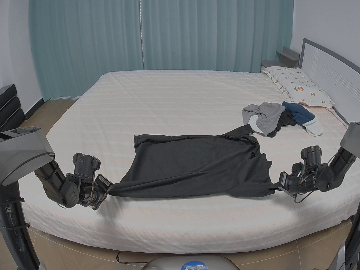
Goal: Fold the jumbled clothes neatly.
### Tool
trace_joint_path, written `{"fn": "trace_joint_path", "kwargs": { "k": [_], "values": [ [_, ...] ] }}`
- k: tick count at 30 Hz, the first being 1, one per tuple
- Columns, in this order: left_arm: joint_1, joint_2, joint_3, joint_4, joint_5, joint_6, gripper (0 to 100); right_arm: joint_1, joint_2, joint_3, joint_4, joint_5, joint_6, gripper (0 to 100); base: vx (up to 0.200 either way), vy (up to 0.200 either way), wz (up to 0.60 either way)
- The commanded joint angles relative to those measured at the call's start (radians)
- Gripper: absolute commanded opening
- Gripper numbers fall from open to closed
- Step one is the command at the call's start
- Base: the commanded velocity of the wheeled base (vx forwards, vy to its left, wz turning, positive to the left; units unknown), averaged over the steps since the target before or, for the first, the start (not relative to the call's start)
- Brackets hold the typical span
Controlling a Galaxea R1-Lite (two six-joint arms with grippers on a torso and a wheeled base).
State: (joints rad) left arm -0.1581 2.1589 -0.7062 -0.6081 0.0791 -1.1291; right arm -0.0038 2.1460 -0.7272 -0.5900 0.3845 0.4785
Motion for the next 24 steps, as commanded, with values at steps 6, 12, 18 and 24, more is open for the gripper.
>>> {"fn": "trace_joint_path", "kwargs": {
  "k": [6,12,18,24],
  "values": [
    [-0.054,-0.016,0.082,0.007,0.011,0.108,0,-0.104,-0.117,0.181,0.021,0.025,-0.100,0,0.000,0.000,0.00],
    [-0.081,-0.037,0.125,0.010,0.011,0.152,0,-0.133,-0.135,0.235,0.029,0.025,-0.149,0,0.000,0.000,0.00],
    [-0.109,-0.044,0.163,0.039,0.011,0.212,0,-0.160,-0.133,0.272,0.033,0.021,-0.201,0,0.000,0.000,0.00],
    [-0.127,-0.047,0.171,0.116,0.011,0.258,0,-0.182,-0.156,0.327,0.033,0.014,-0.265,0,0.000,0.000,0.00]
  ]
}}
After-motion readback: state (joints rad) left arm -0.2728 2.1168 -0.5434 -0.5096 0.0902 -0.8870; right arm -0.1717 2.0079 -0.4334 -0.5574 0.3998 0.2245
